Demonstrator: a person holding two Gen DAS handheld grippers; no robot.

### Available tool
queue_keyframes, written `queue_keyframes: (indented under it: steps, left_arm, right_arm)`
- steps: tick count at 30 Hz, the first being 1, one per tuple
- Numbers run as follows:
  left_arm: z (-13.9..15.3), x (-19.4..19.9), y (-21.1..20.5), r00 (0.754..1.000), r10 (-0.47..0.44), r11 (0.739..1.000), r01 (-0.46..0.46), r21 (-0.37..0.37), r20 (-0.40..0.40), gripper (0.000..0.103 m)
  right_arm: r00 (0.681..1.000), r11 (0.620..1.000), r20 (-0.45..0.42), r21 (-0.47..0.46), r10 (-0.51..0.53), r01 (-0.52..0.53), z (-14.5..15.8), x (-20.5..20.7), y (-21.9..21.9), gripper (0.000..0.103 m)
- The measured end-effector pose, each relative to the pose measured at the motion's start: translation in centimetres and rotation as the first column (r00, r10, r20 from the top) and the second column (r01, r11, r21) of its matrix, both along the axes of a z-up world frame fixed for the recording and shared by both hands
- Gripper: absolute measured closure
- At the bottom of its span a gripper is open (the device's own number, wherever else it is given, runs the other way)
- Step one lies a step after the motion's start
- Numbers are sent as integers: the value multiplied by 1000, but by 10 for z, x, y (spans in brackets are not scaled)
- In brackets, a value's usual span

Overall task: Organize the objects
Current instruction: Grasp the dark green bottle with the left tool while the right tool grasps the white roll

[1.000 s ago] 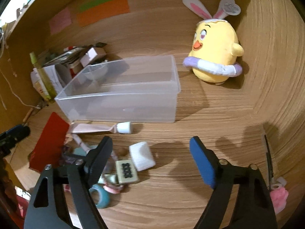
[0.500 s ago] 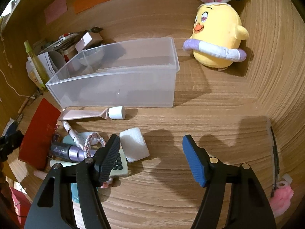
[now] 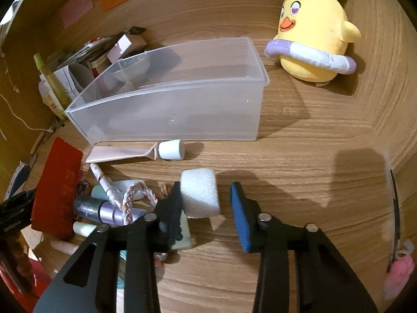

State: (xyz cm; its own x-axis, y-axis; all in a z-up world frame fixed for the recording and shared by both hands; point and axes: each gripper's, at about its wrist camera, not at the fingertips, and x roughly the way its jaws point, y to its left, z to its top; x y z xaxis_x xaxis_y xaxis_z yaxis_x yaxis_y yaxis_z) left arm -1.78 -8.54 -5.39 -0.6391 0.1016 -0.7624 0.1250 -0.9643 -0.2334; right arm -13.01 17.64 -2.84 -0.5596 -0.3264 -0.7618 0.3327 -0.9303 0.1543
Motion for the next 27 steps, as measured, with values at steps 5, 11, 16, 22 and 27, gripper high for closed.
queue_keyframes:
  steps: [5,11,16,22,27]
  left_arm:
    - [1,1,-3,1000,17,1000,-17,0,-10,62]
    - [20,5,-7,998,44,999,-45,-11,-52,62]
    - [43,3,-12,992,78,997,-79,-6,-98,62]
    - [70,-9,-6,985,73,996,-80,-40,-159,62]
    - [91,-27,7,980,32,997,-45,-58,-197,62]
  right_arm:
    - [1000,1000,-12,-2,14,-14,1,1,-5,80]
    - [998,999,-53,-27,17,-18,15,4,-4,80]
    - [994,998,-103,-56,36,-42,33,6,-9,80]
    - [981,995,-181,-57,72,-84,55,3,-17,80]
    - [973,991,-209,-64,98,-114,66,-6,-22,80]
